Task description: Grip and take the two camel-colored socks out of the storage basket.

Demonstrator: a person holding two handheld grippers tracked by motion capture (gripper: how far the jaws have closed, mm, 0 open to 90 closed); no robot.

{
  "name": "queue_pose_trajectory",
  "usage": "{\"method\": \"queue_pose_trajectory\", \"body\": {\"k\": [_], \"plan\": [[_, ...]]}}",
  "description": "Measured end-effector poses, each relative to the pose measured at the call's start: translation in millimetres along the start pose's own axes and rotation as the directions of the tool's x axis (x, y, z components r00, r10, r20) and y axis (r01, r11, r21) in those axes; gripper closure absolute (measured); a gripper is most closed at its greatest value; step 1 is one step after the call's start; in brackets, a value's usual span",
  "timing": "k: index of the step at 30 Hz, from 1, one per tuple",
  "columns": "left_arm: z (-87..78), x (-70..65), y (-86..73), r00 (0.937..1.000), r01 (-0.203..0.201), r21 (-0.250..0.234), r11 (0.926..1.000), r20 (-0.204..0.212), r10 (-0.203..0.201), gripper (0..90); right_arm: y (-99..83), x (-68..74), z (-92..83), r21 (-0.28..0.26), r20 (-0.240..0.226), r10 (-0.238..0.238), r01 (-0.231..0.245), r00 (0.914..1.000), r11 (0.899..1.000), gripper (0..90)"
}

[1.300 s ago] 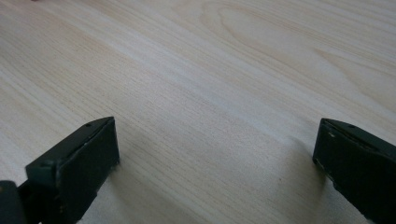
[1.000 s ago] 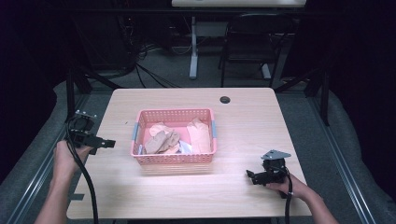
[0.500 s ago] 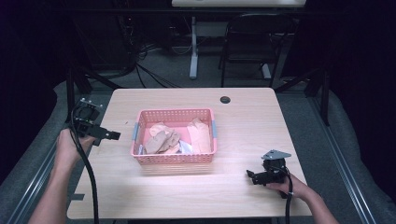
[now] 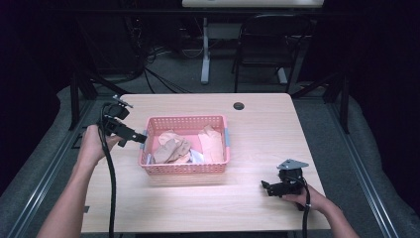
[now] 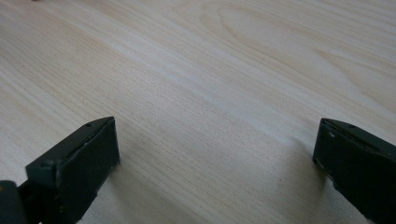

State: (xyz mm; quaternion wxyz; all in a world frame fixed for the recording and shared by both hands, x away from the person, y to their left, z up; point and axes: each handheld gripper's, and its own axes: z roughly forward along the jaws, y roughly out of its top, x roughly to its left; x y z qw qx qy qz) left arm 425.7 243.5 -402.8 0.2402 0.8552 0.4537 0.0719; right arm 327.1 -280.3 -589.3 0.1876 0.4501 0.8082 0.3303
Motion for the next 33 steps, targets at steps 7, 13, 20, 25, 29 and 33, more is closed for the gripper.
{"method": "queue_pose_trajectory", "body": {"k": [7,13,20,25,29,33], "plan": [[19.8,-15.0,14.0,0.999,-0.038,0.034,0.9987,0.025,0.037,1.3,0.0,-0.2,0.2,0.0,-0.005,0.0,0.0,1.0,1.0,0.0],[39.7,-20.0,17.2,0.9981,-0.042,0.057,0.9975,0.047,0.039,3.7,0.0,-0.1,0.0,0.0,-0.002,-0.002,0.002,1.0,1.0,0.0],[59.0,-21.0,20.0,0.9968,-0.033,0.089,0.9955,0.076,0.026,3.0,0.0,-0.1,0.1,0.0,-0.002,0.0,0.0,1.0,1.0,0.0],[68.8,-25.8,21.6,0.9955,-0.047,0.097,0.9942,0.086,0.039,3.8,0.0,-0.1,0.0,0.001,-0.002,-0.002,0.002,1.0,1.0,0.0],[81.2,-29.1,19.9,0.994,-0.048,0.139,0.9891,0.104,0.034,5.3,0.0,-0.1,-0.1,0.001,-0.002,-0.002,0.002,1.0,1.0,0.0],[95.8,-28.8,14.7,0.9947,-0.041,0.171,0.9844,0.1,0.024,10.9,-0.2,0.4,0.0,0.0,0.0,0.003,-0.003,1.0,1.0,0.0]]}}
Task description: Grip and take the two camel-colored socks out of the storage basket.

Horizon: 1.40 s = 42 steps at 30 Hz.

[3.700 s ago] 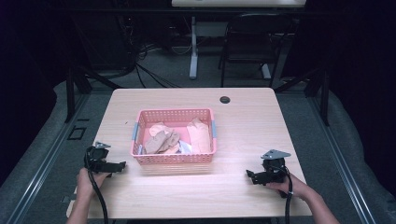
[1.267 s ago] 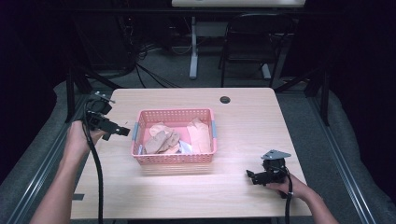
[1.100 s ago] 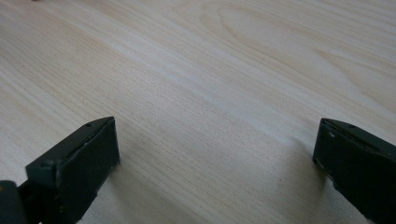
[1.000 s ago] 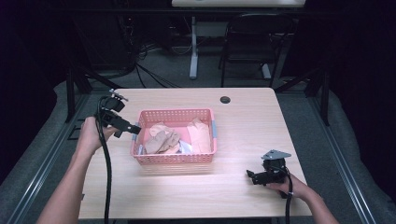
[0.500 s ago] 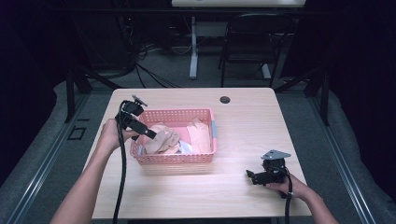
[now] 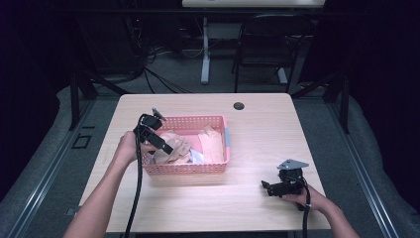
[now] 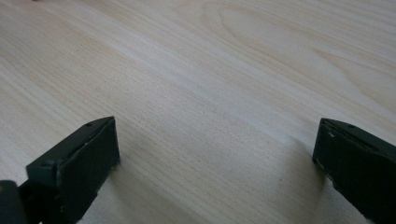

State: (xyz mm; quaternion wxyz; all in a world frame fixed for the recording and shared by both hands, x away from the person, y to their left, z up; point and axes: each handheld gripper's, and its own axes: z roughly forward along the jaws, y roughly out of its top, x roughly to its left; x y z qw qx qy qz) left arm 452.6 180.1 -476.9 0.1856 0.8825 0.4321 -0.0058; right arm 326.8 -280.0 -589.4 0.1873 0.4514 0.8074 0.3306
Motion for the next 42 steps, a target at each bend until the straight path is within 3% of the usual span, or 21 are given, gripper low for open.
{"method": "queue_pose_trajectory", "body": {"k": [7,14,18,24,31,38,42], "plan": [[16.4,3.3,-2.4,0.9998,0.018,0.032,0.9993,0.011,-0.018,15.0,0.0,0.1,0.0,0.0,0.0,0.001,-0.001,1.0,1.0,0.0],[30.5,5.2,-4.0,0.9997,0.022,0.077,0.9968,-0.015,-0.021,24.7,0.0,0.1,-0.1,0.001,0.0,0.0,0.0,1.0,1.0,0.0],[29.5,9.5,-5.0,0.9991,0.039,0.059,0.9975,-0.02,-0.038,32.4,0.0,0.1,0.0,-0.001,0.0,0.001,-0.001,1.0,1.0,0.0],[24.4,12.7,-5.3,0.9986,0.045,0.049,0.9978,-0.027,-0.044,36.5,0.0,0.1,0.0,-0.001,0.0,0.001,-0.001,1.0,1.0,0.0],[22.0,13.9,-5.4,0.9978,0.048,0.054,0.9974,-0.048,-0.046,49.7,-0.1,0.1,0.0,-0.001,0.0,0.001,-0.001,1.0,1.0,0.0],[23.1,12.9,-4.3,0.9959,0.038,0.073,0.9966,-0.084,-0.032,75.2,0.0,0.1,0.0,-0.001,-0.001,0.001,-0.001,1.0,1.0,0.0],[21.1,10.1,-3.2,0.9954,0.024,0.076,0.9968,-0.095,-0.017,78.5,0.0,0.1,0.0,-0.001,0.0,0.001,-0.001,1.0,1.0,0.0]]}}
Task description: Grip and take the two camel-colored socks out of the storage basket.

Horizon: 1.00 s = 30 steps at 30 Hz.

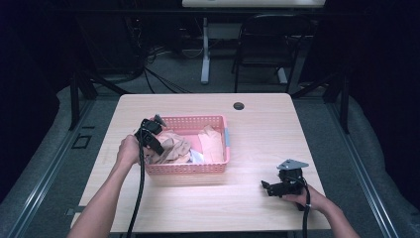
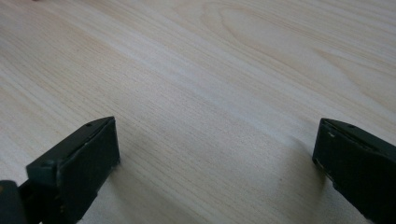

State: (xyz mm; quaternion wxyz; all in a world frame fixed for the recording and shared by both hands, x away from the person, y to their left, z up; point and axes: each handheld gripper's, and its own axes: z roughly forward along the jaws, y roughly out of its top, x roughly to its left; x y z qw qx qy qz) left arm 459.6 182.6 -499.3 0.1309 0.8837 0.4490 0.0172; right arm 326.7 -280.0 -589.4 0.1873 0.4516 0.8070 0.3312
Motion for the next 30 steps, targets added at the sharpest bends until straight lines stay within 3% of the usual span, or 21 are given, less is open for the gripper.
{"method": "queue_pose_trajectory", "body": {"k": [10,20,30], "plan": [[-22.6,-4.4,4.0,0.9991,-0.041,-0.029,0.9987,-0.011,0.041,78.2,0.0,0.1,0.0,0.0,-0.001,0.0,0.0,1.0,1.0,0.0],[-62.9,-12.0,14.6,0.9955,-0.085,-0.064,0.9943,-0.046,0.083,78.1,0.0,0.0,0.0,0.001,-0.001,-0.001,0.001,1.0,1.0,0.0],[-95.3,-16.9,23.8,0.9933,-0.104,-0.107,0.9888,-0.061,0.098,78.0,0.0,0.1,0.0,0.0,-0.001,0.0,0.0,1.0,1.0,0.0]]}}
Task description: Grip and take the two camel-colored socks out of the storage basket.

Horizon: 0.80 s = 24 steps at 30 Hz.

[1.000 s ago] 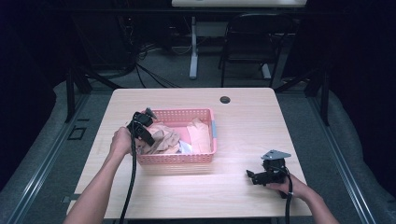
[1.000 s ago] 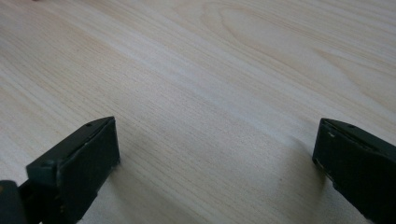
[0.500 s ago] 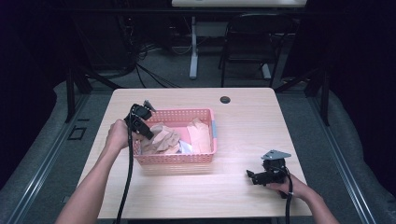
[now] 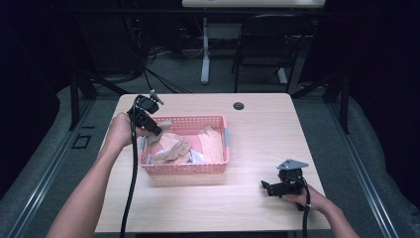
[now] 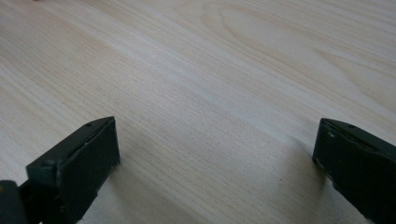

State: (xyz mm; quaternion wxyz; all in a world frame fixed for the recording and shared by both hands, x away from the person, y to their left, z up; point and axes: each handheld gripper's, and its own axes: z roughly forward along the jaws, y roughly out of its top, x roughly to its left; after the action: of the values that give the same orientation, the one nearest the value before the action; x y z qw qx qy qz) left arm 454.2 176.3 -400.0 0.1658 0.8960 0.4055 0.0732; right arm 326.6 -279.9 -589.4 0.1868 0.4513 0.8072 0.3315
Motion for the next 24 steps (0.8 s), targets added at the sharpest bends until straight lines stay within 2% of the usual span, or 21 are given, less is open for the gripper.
{"method": "queue_pose_trajectory", "body": {"k": [5,9,11,19,24], "plan": [[-12.4,-0.3,5.3,0.9999,-0.012,-0.018,0.9998,-0.004,0.011,77.9,0.0,-0.2,-0.1,0.001,0.0,0.0,0.0,1.0,1.0,0.0],[-14.2,1.3,7.8,1.0,-0.004,-0.027,0.9996,-0.002,0.004,77.9,0.1,-1.4,0.2,0.002,-0.013,-0.01,0.01,0.9999,1.0,0.0],[-14.4,2.0,9.3,0.9999,-0.013,-0.019,0.9997,0.001,0.013,77.8,0.1,-1.3,0.4,-0.004,-0.022,-0.007,0.007,0.9997,1.0,0.0],[-18.2,2.4,13.6,0.9999,-0.014,-0.034,0.9993,0.007,0.014,77.8,-0.4,-1.1,-0.1,0.001,-0.008,-0.007,0.007,1.0,1.0,0.0],[-30.3,-0.4,14.8,0.9996,0.004,-0.026,0.9997,-0.028,-0.005,77.8,-0.9,-1.5,-0.7,0.0,-0.006,-0.007,0.007,1.0,1.0,0.0]]}}
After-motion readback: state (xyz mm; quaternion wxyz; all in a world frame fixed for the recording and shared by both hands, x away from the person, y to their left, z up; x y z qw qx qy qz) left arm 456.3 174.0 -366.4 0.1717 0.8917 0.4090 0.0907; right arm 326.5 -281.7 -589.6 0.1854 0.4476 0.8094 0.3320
